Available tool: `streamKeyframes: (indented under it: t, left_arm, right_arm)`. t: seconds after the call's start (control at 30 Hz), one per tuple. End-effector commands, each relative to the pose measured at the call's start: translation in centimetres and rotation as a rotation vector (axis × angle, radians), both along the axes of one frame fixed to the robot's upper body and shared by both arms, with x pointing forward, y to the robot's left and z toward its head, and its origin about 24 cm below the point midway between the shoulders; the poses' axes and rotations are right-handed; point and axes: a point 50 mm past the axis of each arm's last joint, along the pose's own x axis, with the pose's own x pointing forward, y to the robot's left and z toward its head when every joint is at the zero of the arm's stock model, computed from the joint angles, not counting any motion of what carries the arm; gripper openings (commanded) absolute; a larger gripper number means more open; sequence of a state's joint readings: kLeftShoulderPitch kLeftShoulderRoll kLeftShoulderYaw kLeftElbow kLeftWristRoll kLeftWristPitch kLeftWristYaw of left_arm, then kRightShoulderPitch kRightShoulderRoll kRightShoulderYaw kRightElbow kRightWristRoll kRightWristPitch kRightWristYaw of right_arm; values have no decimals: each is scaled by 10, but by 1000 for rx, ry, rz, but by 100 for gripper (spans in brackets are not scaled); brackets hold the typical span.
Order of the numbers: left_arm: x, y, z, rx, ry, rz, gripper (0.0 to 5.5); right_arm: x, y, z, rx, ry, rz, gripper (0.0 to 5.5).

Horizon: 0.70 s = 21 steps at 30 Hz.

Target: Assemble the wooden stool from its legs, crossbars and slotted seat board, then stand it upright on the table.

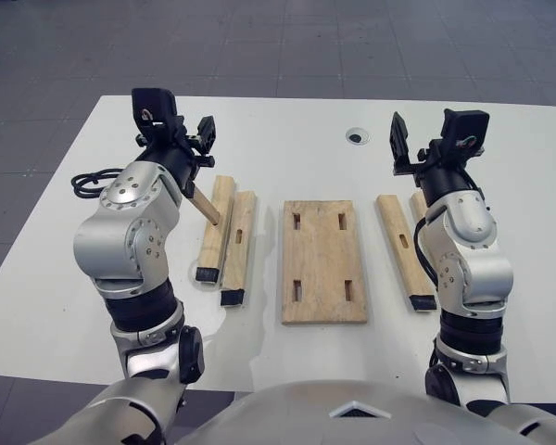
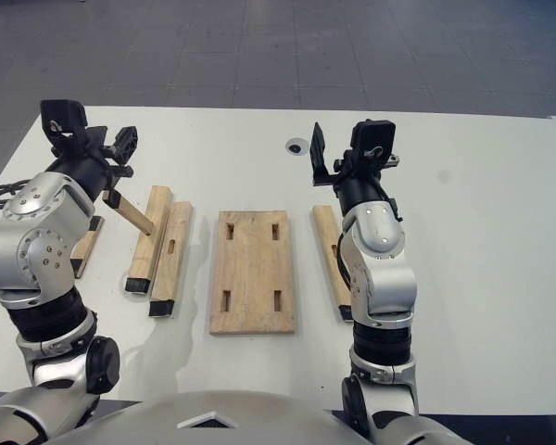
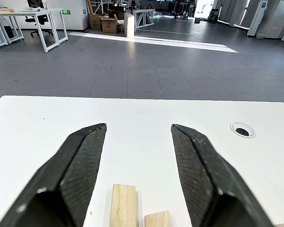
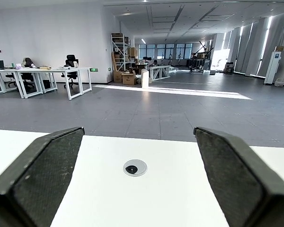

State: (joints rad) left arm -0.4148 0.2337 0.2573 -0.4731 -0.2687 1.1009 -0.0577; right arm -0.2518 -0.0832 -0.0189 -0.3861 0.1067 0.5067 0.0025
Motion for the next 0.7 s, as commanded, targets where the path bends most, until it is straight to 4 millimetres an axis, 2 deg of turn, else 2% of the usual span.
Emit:
streamKeyframes:
  t: [0.03,0.1,0.13,0.2,0.23,0.27,0.3,0.33,0.37,0.43,0.5,0.53,0.6,0.7]
  left_arm:
    - [7,1,50,-22,-190,4,255]
    - [9,6,90,-28,-341,31,255]
    - [8,9,96,-31,-358,36,255]
    - [9,12,80,-35,-294,36,255]
    - [9,12,53,-56,-202,7,255]
    - [7,16,14,-57,-81,-2,255]
    - [-1,20,-27,-70,41,-2,255]
    - [-11,24,-57,-85,127,11,255]
    - [-20,28,-78,-94,178,33,255]
    - [-29,34,-96,-114,193,71,255]
    - [-28,37,-96,-122,154,89,255]
    - [-23,36,-87,-126,108,92,255]
    - [-13,34,-63,-133,12,93,255]
    - [1,24,-10,-127,-159,58,255]
  right_arm:
    - [2,0,4,-3,-13,-3,427]
    - [2,0,4,-4,-13,-2,427]
    - [1,0,3,-5,-13,0,427]
    - [1,0,3,-5,-13,2,427]
    - [2,0,4,-4,-14,3,427]
    - [2,1,4,-4,-15,3,427]
    - [2,0,4,-4,-17,2,427]
    - [3,1,5,-4,-18,5,427]
    - [3,0,5,-4,-21,4,427]
    - [4,-1,7,-3,-24,1,427]
    - [4,-2,7,0,-25,-8,427]
    - [4,-2,6,2,-23,-9,427]
    - [3,-2,5,6,-19,-10,427]
    - [0,0,3,10,-8,-7,427]
